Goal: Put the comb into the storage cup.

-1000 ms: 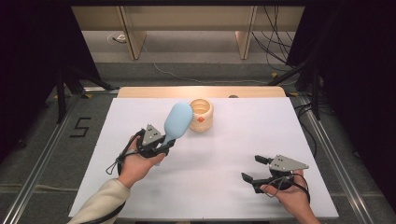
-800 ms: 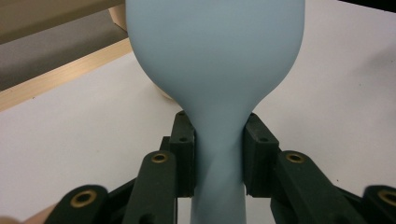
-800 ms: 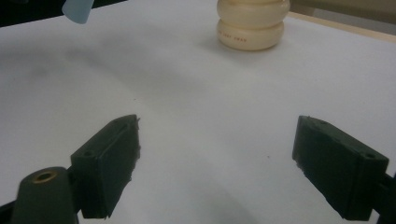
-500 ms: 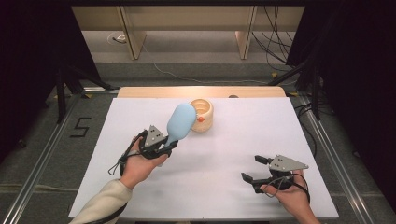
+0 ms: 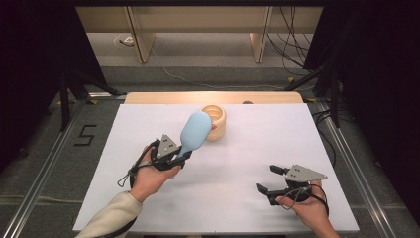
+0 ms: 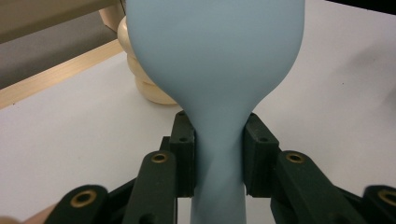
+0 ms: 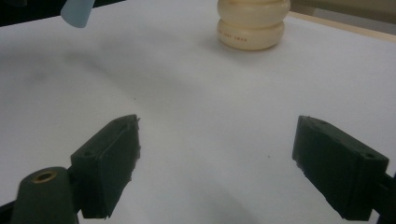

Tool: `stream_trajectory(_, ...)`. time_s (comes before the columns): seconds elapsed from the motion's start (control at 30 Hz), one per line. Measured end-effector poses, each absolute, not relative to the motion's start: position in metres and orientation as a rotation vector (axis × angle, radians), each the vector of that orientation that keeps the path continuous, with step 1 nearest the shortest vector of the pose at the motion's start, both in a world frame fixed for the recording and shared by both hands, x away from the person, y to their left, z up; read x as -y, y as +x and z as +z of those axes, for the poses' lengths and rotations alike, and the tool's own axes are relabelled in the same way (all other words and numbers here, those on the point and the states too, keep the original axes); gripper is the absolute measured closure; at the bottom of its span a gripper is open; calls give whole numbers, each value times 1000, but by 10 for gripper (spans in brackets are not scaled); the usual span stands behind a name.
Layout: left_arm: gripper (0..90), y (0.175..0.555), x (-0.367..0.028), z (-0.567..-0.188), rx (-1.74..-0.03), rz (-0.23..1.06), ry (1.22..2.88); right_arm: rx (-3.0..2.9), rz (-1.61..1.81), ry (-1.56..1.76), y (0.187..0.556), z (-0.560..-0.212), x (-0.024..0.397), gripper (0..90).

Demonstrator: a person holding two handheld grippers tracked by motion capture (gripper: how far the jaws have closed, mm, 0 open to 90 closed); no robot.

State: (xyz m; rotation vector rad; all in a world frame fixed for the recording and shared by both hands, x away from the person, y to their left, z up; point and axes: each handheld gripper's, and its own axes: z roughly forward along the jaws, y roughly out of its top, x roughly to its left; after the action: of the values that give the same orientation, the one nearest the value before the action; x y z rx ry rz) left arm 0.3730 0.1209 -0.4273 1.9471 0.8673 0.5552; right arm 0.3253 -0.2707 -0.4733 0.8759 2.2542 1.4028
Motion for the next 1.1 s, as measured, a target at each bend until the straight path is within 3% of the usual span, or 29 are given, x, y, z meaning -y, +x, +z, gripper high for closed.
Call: stream_trajectory(1.1,694,367,-105,-423,-820,543,1943,-2245,1409,878,326,-473,271,160)
